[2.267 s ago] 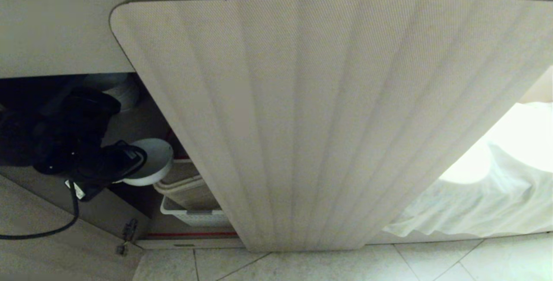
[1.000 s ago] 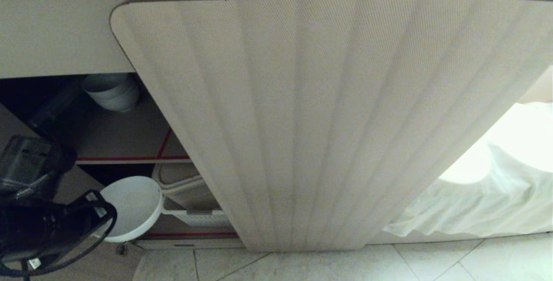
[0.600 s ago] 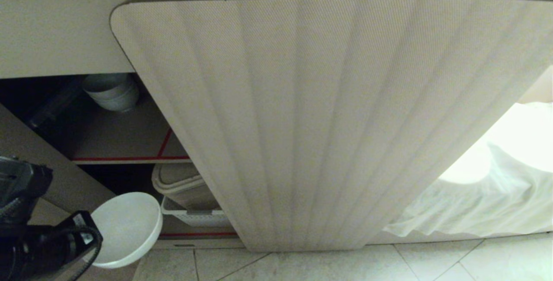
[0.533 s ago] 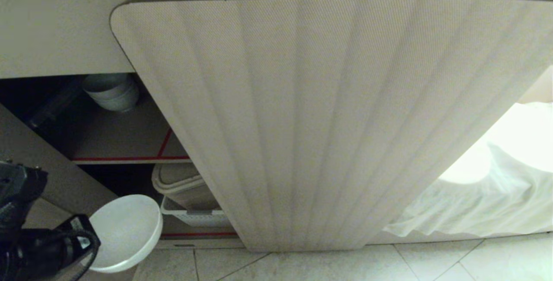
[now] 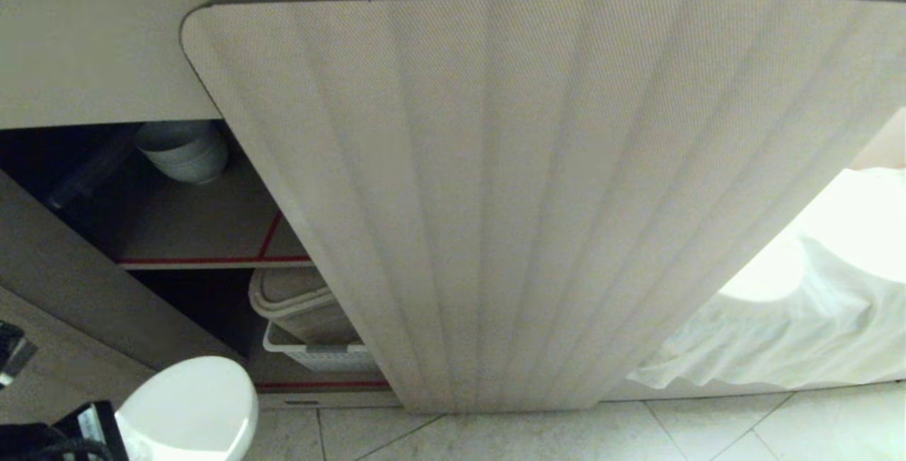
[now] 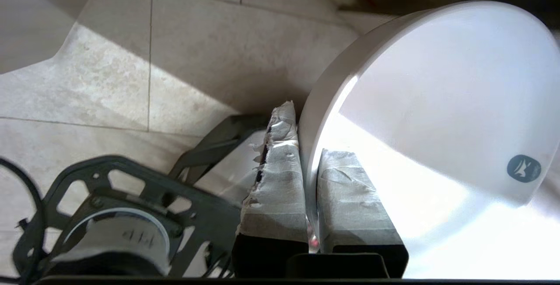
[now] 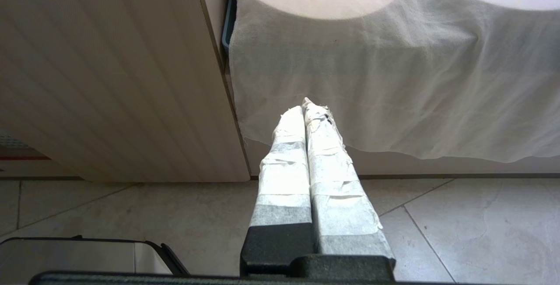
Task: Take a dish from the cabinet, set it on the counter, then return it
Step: Place it on the table
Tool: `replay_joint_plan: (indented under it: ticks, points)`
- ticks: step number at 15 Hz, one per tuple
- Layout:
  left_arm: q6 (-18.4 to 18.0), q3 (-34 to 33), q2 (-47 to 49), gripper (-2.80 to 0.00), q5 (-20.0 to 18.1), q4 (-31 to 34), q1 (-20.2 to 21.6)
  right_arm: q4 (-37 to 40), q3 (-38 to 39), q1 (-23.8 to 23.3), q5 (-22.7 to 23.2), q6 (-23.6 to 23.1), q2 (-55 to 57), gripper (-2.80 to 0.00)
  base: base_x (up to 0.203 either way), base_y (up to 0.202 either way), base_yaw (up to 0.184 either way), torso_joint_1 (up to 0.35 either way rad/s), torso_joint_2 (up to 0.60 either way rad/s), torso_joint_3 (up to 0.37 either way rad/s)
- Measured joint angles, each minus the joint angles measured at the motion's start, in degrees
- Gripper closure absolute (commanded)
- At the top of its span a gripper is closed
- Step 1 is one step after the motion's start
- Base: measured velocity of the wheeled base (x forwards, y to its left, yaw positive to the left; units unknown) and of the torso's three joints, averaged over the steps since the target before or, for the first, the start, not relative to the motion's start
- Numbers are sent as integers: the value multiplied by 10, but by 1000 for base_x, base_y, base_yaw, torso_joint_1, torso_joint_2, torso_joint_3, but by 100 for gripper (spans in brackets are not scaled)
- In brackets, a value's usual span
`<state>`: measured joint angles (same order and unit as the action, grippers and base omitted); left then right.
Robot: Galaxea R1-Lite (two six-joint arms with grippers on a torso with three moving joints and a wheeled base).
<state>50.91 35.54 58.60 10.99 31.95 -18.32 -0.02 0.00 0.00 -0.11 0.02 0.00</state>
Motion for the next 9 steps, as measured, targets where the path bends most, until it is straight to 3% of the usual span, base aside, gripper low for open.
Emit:
replay_joint_plan:
  ticks: [9]
  points:
    - [-3,-25,-55,0,2,31,-52,0,0,0,0,0,0,0,0,0,0,0,0,0]
